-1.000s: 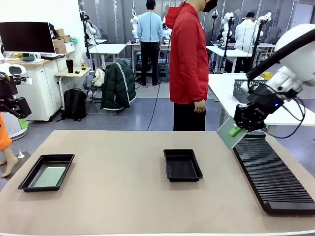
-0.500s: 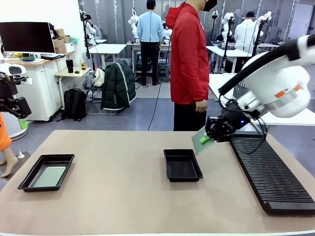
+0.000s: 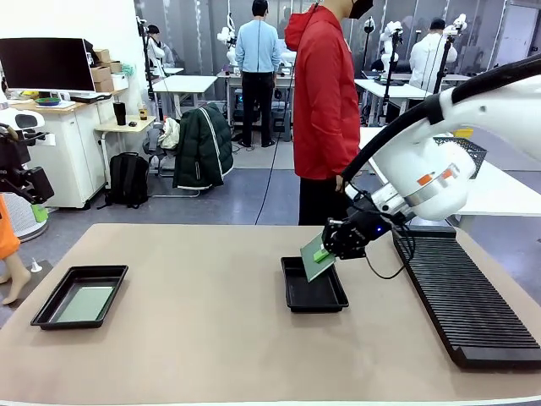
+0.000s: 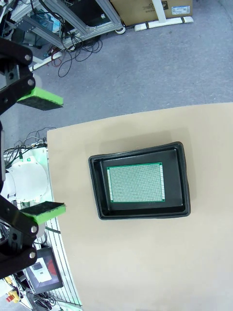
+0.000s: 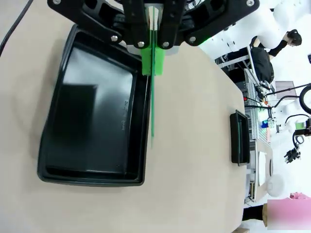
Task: Inspect and transfer BCBs to ESD trays.
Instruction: Pick up the Blank PCB from the PCB Rack and place it in the right ESD tray, then pick up the ESD tray and place it on the left side of the table.
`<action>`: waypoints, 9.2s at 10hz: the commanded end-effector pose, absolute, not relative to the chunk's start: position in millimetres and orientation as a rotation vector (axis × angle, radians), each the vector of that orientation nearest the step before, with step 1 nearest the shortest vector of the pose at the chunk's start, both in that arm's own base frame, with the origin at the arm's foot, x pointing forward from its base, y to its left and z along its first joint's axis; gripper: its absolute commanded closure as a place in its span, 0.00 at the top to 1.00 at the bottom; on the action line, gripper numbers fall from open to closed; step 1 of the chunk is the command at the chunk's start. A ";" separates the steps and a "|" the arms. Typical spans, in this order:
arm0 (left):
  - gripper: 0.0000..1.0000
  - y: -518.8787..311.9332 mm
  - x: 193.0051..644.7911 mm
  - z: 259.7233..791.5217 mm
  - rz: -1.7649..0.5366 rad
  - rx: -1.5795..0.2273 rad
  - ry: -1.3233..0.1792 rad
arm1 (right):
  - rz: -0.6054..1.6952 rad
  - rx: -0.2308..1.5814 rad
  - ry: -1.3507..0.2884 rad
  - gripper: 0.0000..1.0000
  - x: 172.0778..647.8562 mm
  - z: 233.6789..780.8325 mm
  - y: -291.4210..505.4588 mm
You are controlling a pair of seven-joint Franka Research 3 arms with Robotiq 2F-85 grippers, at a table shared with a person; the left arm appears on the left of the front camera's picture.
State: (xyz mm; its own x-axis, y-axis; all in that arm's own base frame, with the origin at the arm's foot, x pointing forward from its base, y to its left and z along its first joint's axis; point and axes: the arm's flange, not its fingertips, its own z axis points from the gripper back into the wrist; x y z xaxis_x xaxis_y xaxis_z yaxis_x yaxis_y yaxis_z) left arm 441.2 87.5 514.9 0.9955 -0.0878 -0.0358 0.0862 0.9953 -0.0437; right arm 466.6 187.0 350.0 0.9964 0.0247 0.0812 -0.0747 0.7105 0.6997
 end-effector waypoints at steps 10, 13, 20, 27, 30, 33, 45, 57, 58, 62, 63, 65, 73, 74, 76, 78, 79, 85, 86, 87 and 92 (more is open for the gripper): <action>1.00 87.2 440.1 513.6 -0.087 -0.042 0.033 | -0.031 0.748 -0.048 0.03 492.7 292.4 209.1; 1.00 87.2 440.1 513.6 -0.087 -0.042 0.033 | -0.047 0.728 -0.025 0.03 493.5 284.4 212.3; 1.00 87.2 440.1 513.6 -0.087 -0.042 0.033 | -0.027 0.733 -0.006 0.03 490.1 284.4 202.9; 1.00 87.2 440.1 513.6 -0.087 -0.042 0.033 | -0.010 0.686 -0.018 0.47 480.4 296.8 217.2; 1.00 87.2 440.1 513.6 -0.087 -0.042 0.033 | 0.061 0.507 -0.065 0.78 476.9 331.9 233.6; 1.00 87.2 440.1 513.6 -0.087 -0.042 0.033 | 0.125 0.244 -0.110 1.00 480.1 373.7 249.6; 1.00 87.2 440.1 513.6 -0.087 -0.042 0.033 | 0.162 -0.009 -0.110 1.00 470.1 435.0 223.5; 1.00 87.2 440.1 513.6 -0.087 -0.042 0.033 | 0.162 -0.009 -0.110 1.00 470.1 435.0 223.5; 1.00 87.2 440.1 513.6 -0.087 -0.042 0.033 | 0.162 -0.009 -0.110 1.00 470.1 435.0 223.5; 1.00 49.6 447.1 531.0 -0.057 -0.042 0.012 | 0.057 0.112 -0.083 1.00 472.3 441.2 190.9; 1.00 30.6 451.2 536.5 -0.063 -0.046 0.015 | 0.026 0.162 -0.063 1.00 475.2 441.9 175.5; 1.00 -9.7 453.7 551.0 -0.045 -0.037 -0.002 | -0.013 0.270 -0.041 1.00 478.2 443.3 147.8; 1.00 -197.8 501.0 531.4 0.027 -0.076 0.014 | 0.002 0.663 0.028 1.00 497.9 424.5 67.5; 1.00 -219.8 507.2 519.9 0.056 -0.065 0.010 | 0.009 0.692 0.034 1.00 500.6 417.7 59.7; 1.00 -250.5 515.2 498.7 0.068 -0.096 -0.001 | 0.018 0.742 0.041 1.00 502.3 406.7 47.8; 1.00 -282.4 514.1 478.2 0.075 -0.096 -0.004 | 0.041 0.797 0.028 1.00 503.8 397.5 39.2; 1.00 -299.8 512.4 464.7 0.075 -0.098 0.000 | 0.053 0.820 0.021 1.00 505.3 392.1 35.3; 1.00 -374.8 520.4 401.8 0.054 -0.084 -0.043 | 0.014 0.736 0.038 1.00 500.6 399.6 43.2; 1.00 -385.8 521.3 392.5 0.042 -0.072 -0.057 | 0.014 0.736 0.038 1.00 500.6 399.6 43.2; 1.00 -396.1 522.8 382.7 0.036 -0.070 -0.048 | 0.014 0.736 0.038 1.00 500.6 399.6 43.2; 1.00 -429.7 522.1 346.5 0.005 -0.054 -0.039 | 0.014 0.736 0.038 1.00 500.6 399.6 43.2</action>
State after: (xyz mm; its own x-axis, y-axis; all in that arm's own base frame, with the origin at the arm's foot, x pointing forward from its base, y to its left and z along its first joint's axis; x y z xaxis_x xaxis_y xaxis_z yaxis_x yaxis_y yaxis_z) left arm 519.0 -423.7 349.2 0.9998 -0.0189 0.0044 0.0192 0.9961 -0.0862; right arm 502.2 41.7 397.6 0.9992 0.0364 -0.0169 -0.0148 0.7263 0.6872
